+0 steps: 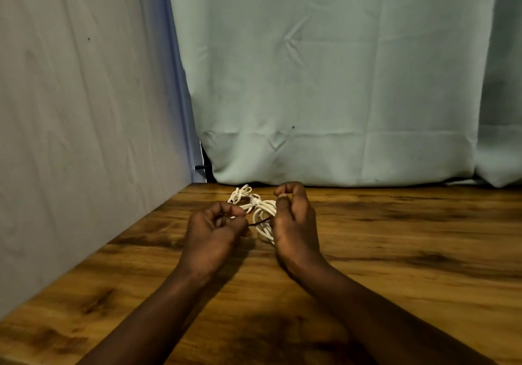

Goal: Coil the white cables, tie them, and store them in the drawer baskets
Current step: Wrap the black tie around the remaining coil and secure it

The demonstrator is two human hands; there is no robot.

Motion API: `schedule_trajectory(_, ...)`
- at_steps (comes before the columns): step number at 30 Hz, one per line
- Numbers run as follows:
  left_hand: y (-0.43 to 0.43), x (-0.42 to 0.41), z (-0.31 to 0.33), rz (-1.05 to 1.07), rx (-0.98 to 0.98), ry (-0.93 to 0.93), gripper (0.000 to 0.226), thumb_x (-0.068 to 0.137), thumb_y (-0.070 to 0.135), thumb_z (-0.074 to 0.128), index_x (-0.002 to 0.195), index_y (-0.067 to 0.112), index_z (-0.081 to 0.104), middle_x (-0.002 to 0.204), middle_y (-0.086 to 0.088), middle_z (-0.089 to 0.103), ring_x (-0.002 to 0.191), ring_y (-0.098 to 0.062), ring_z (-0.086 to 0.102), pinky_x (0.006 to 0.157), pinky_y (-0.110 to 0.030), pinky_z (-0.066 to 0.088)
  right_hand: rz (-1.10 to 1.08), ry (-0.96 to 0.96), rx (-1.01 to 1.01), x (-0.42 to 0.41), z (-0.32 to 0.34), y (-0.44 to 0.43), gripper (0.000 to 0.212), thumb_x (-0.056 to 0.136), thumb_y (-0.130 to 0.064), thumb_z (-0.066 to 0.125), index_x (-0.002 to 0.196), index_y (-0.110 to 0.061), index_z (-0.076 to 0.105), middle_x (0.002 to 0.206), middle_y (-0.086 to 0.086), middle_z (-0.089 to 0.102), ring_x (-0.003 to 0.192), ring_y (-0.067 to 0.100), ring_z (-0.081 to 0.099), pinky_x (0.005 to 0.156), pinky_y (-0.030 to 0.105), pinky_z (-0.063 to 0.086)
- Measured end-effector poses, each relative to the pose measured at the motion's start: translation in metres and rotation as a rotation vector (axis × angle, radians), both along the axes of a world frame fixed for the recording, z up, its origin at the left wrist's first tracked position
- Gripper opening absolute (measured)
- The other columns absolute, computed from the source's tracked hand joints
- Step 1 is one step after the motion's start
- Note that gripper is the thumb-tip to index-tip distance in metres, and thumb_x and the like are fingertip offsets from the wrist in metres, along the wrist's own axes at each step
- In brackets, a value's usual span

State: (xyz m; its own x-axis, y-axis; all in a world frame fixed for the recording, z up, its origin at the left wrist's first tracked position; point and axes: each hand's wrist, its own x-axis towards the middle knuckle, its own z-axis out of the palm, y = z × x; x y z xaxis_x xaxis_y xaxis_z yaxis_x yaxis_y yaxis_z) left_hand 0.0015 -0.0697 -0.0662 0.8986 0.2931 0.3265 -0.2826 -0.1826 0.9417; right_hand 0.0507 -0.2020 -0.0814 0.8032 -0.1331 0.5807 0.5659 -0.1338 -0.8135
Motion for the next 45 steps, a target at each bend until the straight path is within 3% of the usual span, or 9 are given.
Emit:
schedule_trajectory(10, -0.039, 0.013, -0.001, -0.111, -0.261, -0.083, 0.013, 0.092, -0.003, 0.068, 0.104, 0.001, 0.066, 0.077, -0.013, 0.072, 0.057, -0.007, 0.064, 0.052, -0.017, 0.052, 0.033, 0.09, 0.134, 0.015, -0.004, -0.001, 0.011, 0.092, -0.036, 0.045, 0.1, -0.038, 0.052, 0.085, -0.004, 0.061, 0.066, 0.016, 0.055, 0.063, 0.049, 0.051)
schedule_trajectory(14, -0.048, 0.029, -0.006, -0.133, -0.174, -0.15, 0.011, 0.09, -0.001, 0.072, 0.1, -0.001, 0.067, 0.084, -0.015, 0.075, 0.068, -0.015, 0.069, 0.064, -0.026, 0.057, 0.037, 0.25, 0.31, 0.029, -0.001, -0.008, 0.017, 0.083, -0.043, 0.05, 0.098, -0.038, 0.057, 0.094, -0.004, 0.067, 0.086, 0.022, 0.066, 0.081, 0.053, 0.058)
schedule_trajectory(17, -0.052, 0.042, -0.011, -0.142, -0.083, -0.182, 0.008, 0.088, -0.002, 0.073, 0.093, 0.004, 0.069, 0.082, -0.013, 0.076, 0.072, -0.019, 0.071, 0.068, -0.03, 0.057, 0.026, 0.3, 0.375, 0.038, -0.001, -0.018, 0.019, 0.087, -0.039, 0.053, 0.083, -0.027, 0.067, 0.079, 0.001, 0.069, 0.079, 0.028, 0.064, 0.075, 0.045, 0.052)
schedule_trajectory(21, -0.053, 0.053, -0.02, -0.171, 0.021, -0.192, 0.013, 0.088, -0.002, 0.074, 0.092, 0.01, 0.073, 0.084, -0.009, 0.076, 0.079, -0.023, 0.072, 0.074, -0.035, 0.059, 0.036, 0.273, 0.299, 0.044, -0.003, -0.026, 0.025, 0.079, -0.033, 0.051, 0.067, -0.031, 0.073, 0.068, 0.003, 0.069, 0.071, 0.026, 0.064, 0.074, 0.053, 0.057)
schedule_trajectory(27, -0.042, 0.047, -0.015, -0.463, 0.064, -0.152, 0.021, 0.088, -0.007, 0.071, 0.103, 0.008, 0.074, 0.084, -0.011, 0.075, 0.067, -0.013, 0.066, 0.059, -0.028, 0.054, -0.001, 0.26, 0.263, 0.05, -0.003, -0.036, 0.025, 0.084, -0.033, 0.055, 0.068, -0.031, 0.074, 0.079, 0.009, 0.075, 0.086, 0.039, 0.073, 0.084, 0.059, 0.06)
schedule_trajectory(31, -0.04, 0.04, -0.011, -0.435, 0.043, -0.229, 0.011, 0.093, 0.004, 0.067, 0.097, 0.008, 0.076, 0.074, -0.029, 0.059, 0.058, -0.018, 0.052, 0.053, -0.027, 0.047, -0.014, 0.233, 0.231, 0.054, -0.008, -0.037, 0.027, 0.088, -0.028, 0.055, 0.069, -0.029, 0.073, 0.073, 0.003, 0.073, 0.076, 0.03, 0.071, 0.079, 0.057, 0.058)
schedule_trajectory(37, -0.037, 0.049, -0.008, -0.342, -0.078, -0.295, 0.016, 0.096, 0.007, 0.063, 0.107, 0.006, 0.075, 0.075, -0.004, 0.073, 0.066, -0.009, 0.062, 0.06, -0.019, 0.052, -0.076, 0.089, -0.033, 0.046, -0.009, -0.033, 0.023, 0.088, -0.035, 0.053, 0.077, -0.027, 0.073, 0.075, -0.004, 0.074, 0.073, 0.017, 0.07, 0.07, 0.045, 0.057)
schedule_trajectory(41, -0.031, 0.055, -0.005, -0.313, -0.172, -0.268, 0.019, 0.096, 0.006, 0.065, 0.114, 0.009, 0.07, 0.08, -0.009, 0.076, 0.062, -0.008, 0.064, 0.058, -0.019, 0.054, -0.08, 0.067, -0.121, 0.044, -0.011, -0.03, 0.029, 0.088, -0.043, 0.052, 0.084, -0.023, 0.072, 0.079, -0.003, 0.075, 0.078, 0.019, 0.072, 0.073, 0.051, 0.059)
schedule_trajectory(45, -0.029, 0.057, -0.007, -0.287, 0.005, -0.323, 0.012, 0.096, 0.008, 0.067, 0.098, 0.007, 0.079, 0.074, -0.01, 0.073, 0.058, -0.009, 0.059, 0.054, -0.02, 0.049, -0.132, 0.008, -0.233, 0.043, -0.012, -0.03, 0.028, 0.095, -0.039, 0.053, 0.083, -0.021, 0.071, 0.075, -0.004, 0.073, 0.072, 0.014, 0.07, 0.067, 0.048, 0.055)
